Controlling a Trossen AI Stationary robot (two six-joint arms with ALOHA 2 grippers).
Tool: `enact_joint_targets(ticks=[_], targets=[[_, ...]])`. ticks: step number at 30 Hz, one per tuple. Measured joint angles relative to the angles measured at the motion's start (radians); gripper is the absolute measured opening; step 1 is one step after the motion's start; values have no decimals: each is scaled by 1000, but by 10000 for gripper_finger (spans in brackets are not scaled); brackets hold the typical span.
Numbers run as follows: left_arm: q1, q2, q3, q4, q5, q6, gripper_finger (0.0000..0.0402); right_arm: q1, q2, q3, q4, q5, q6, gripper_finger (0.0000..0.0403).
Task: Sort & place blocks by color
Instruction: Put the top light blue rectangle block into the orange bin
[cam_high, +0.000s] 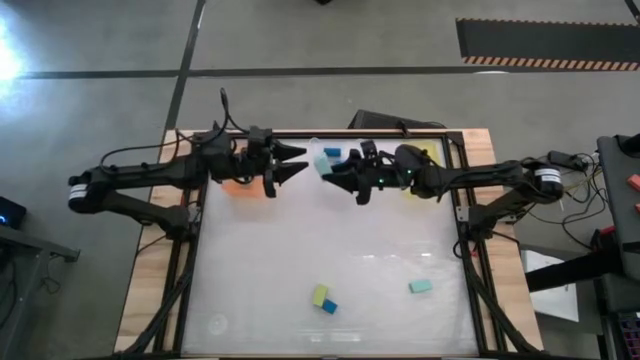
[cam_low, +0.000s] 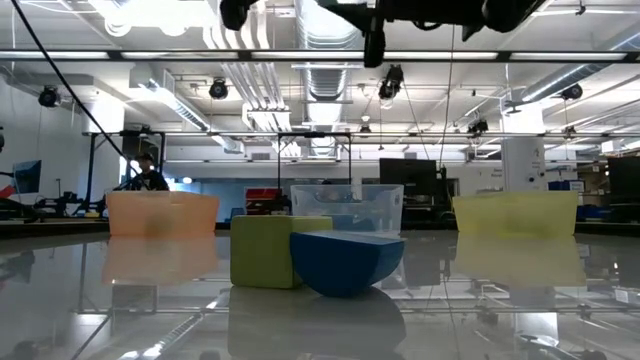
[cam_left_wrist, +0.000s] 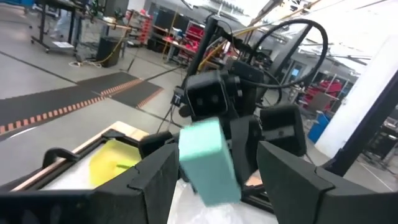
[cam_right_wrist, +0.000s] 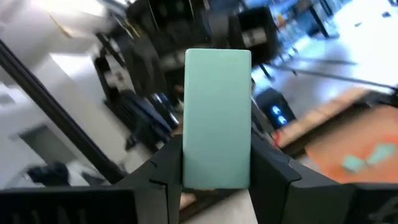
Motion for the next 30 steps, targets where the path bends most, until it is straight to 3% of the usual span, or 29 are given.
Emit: enact_joint_targets(ticks=[4, 18, 30], targets=[[-5, 24, 0, 31, 2, -1, 201, 0, 10, 0, 75, 29, 31, 121], [-4, 153, 1, 258, -9, -79, 201, 0, 13, -1, 77, 54, 9, 121], [-4, 167, -1, 252, -4, -83, 201, 2, 12, 1, 131, 49, -63, 121]])
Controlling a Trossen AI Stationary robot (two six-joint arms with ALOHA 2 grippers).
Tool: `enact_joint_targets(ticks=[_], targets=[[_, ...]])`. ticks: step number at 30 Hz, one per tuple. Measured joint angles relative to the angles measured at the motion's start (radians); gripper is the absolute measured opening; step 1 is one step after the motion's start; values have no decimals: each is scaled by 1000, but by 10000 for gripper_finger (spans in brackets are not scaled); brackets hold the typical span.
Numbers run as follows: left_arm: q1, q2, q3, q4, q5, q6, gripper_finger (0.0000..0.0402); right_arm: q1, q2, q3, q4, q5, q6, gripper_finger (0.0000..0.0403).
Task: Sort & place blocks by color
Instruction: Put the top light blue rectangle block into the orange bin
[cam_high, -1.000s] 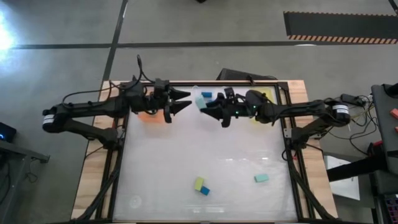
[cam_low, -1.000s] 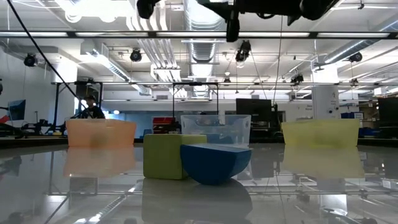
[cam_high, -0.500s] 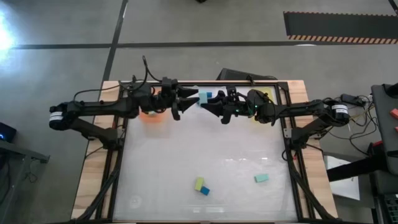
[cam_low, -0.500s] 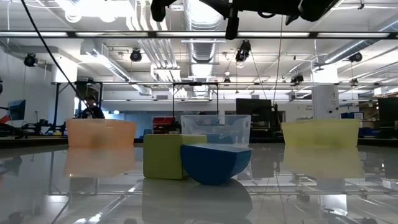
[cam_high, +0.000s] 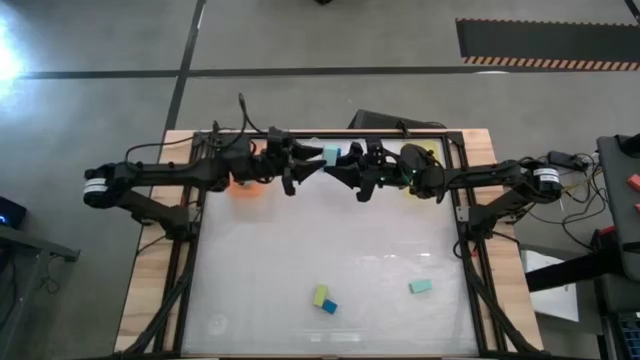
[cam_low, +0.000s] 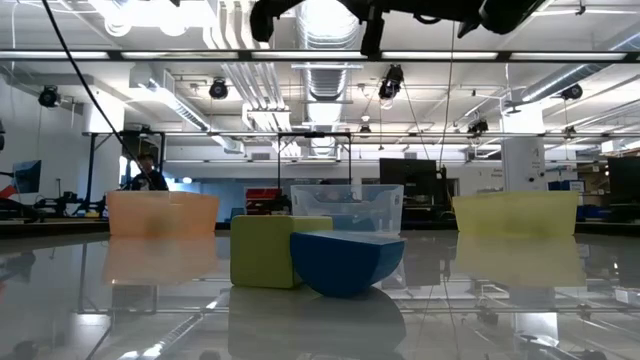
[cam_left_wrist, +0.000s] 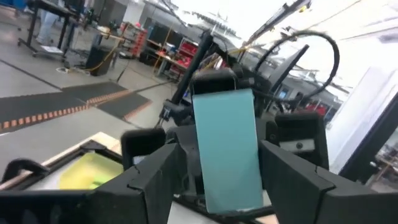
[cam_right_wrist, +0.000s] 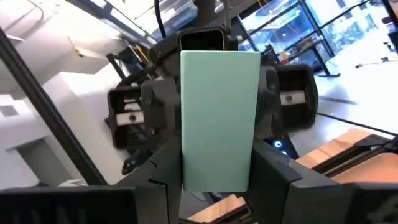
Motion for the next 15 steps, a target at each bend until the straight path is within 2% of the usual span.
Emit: enact_joint_targets(ticks=[15], targets=[[0, 7, 0, -4, 8, 1, 201, 5, 0, 0, -33, 8, -4, 121]])
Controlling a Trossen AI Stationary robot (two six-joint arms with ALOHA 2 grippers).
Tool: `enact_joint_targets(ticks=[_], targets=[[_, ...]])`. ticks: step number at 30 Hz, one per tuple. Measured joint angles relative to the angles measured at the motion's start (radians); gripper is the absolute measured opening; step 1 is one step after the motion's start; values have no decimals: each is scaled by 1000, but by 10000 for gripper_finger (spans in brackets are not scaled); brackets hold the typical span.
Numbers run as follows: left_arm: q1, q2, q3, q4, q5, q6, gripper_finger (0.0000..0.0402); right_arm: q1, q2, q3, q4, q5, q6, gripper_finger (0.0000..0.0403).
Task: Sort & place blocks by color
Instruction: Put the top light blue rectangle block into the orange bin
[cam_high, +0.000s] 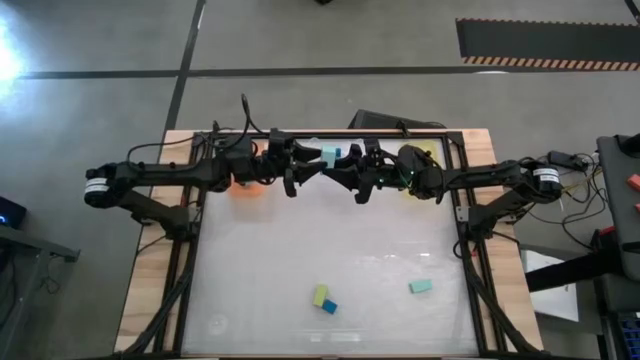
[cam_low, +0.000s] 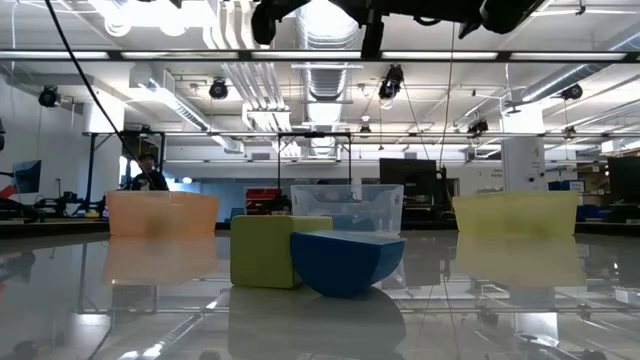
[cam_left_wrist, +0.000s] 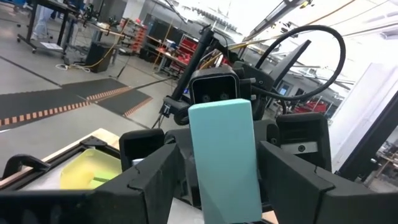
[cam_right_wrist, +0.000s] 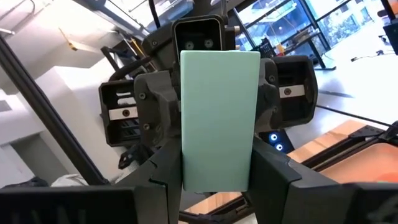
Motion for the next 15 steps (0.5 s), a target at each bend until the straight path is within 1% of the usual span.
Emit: enact_joint_targets(ticks=[5, 7, 12, 15], targets=[[0, 0, 0, 4, 1, -5, 193, 0, 0, 0, -2, 1, -4, 121], [0, 0, 0, 4, 1, -5, 178, 0, 0, 0, -7, 1, -5, 121], [0, 0, -1, -1, 1, -18, 125, 0, 0, 0, -43, 1, -15, 121], [0, 4, -1, 2, 1, -24, 118, 1, -1, 0, -48, 2, -27, 121]])
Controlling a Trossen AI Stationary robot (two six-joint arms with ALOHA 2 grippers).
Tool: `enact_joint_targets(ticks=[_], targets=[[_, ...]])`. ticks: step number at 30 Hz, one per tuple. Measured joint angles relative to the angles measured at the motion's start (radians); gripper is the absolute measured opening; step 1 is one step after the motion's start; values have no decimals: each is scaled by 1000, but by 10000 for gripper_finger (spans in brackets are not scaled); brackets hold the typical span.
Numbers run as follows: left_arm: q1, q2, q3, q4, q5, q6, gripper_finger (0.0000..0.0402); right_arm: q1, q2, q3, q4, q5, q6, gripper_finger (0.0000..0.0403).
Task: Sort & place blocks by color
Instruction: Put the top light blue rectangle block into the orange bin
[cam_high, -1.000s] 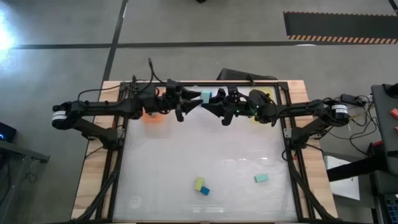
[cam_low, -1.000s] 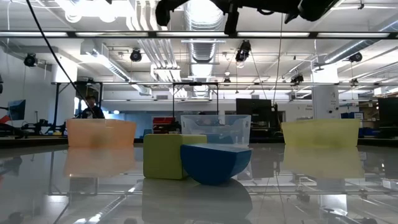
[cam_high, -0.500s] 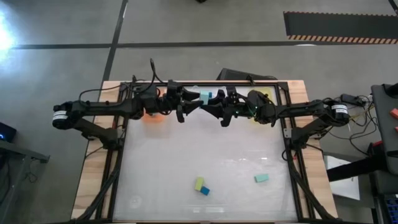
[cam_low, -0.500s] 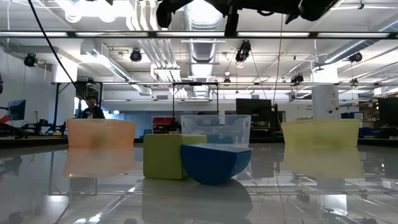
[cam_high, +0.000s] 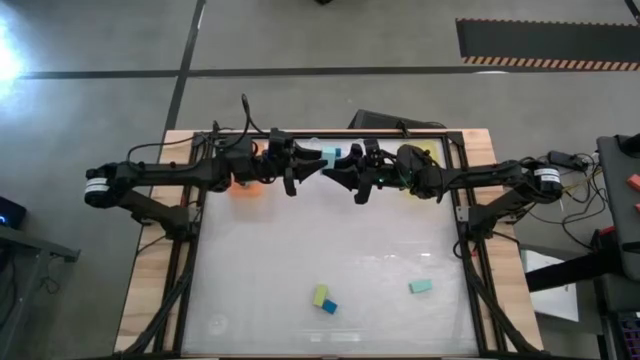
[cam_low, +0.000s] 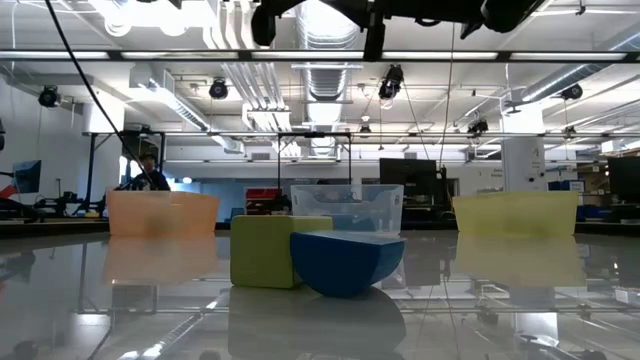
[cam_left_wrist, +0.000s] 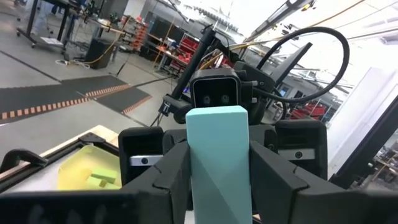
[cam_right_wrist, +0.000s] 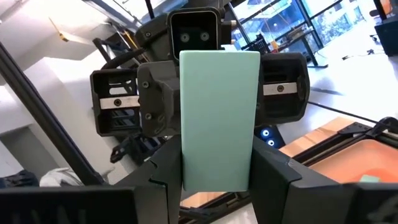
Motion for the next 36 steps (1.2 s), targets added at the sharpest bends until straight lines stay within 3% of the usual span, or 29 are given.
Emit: enact_joint_targets(ticks=[8, 16, 24, 36], targets=[[0, 7, 0, 5, 0, -2, 119, 0, -1, 0, -6, 0, -1, 123], [-1, 4, 0, 4, 0, 8, 122, 0, 3, 0, -35, 0, 7, 211], [9, -12, 0, -22, 0, 4, 123, -2, -22, 0, -152, 0, 21, 232], [115, -98, 36, -592, -89, -52, 124, -2, -145, 0, -431, 4, 21, 221]])
